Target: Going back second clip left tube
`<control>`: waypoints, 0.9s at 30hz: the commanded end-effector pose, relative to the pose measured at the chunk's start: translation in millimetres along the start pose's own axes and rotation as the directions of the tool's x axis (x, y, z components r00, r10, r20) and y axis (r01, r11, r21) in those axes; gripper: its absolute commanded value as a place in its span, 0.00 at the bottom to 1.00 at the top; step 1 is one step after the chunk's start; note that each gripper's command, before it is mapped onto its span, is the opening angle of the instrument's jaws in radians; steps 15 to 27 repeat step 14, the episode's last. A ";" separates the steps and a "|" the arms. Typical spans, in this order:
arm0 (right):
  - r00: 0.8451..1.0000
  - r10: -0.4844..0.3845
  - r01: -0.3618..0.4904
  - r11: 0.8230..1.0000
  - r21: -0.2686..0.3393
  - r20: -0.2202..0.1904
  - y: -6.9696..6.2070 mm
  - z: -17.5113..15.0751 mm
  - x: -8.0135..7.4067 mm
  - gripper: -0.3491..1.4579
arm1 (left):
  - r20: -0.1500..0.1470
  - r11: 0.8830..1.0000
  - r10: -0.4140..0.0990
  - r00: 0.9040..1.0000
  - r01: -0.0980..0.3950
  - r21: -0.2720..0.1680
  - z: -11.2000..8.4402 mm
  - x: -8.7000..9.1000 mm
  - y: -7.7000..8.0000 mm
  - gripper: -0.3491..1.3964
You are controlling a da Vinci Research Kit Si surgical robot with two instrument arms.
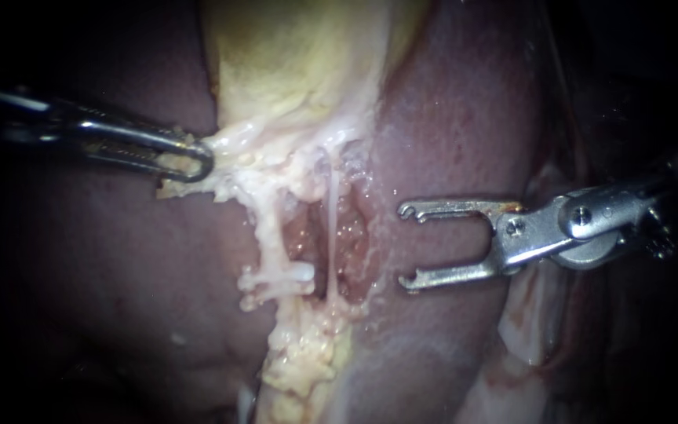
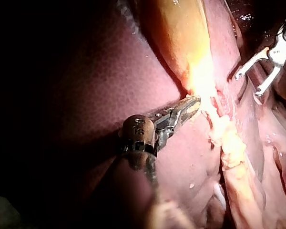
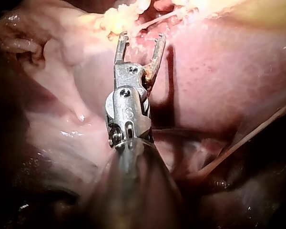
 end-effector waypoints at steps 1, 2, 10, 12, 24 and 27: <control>1.000 -0.005 0.005 1.000 0.001 0.000 0.0 0.0 0.0 0.47 | 0.005 1.000 -0.001 1.000 0.001 -0.002 0.3 0.0 -0.1 0.00; 1.000 -0.005 0.005 1.000 0.001 0.000 0.0 0.0 0.0 0.47 | 0.005 1.000 -0.001 1.000 0.001 -0.001 0.5 0.1 -0.1 0.00; 1.000 -0.004 0.004 1.000 0.003 -0.001 0.0 0.0 0.0 0.47 | 0.007 1.000 0.000 1.000 0.000 -0.006 0.9 0.0 0.0 0.00; 1.000 -0.004 0.004 1.000 0.006 -0.002 0.0 0.1 0.0 0.47 | 0.007 1.000 0.000 1.000 0.000 -0.006 0.8 0.0 0.1 0.00; 1.000 -0.004 0.004 1.000 0.013 -0.004 -0.1 0.5 0.2 0.47 | 0.008 1.000 0.000 1.000 0.000 -0.008 0.5 0.0 0.1 0.00; 1.000 -0.004 0.004 1.000 0.013 -0.004 -0.1 0.5 0.2 0.47 | 0.008 1.000 0.000 1.000 0.000 -0.008 0.5 0.0 0.1 0.00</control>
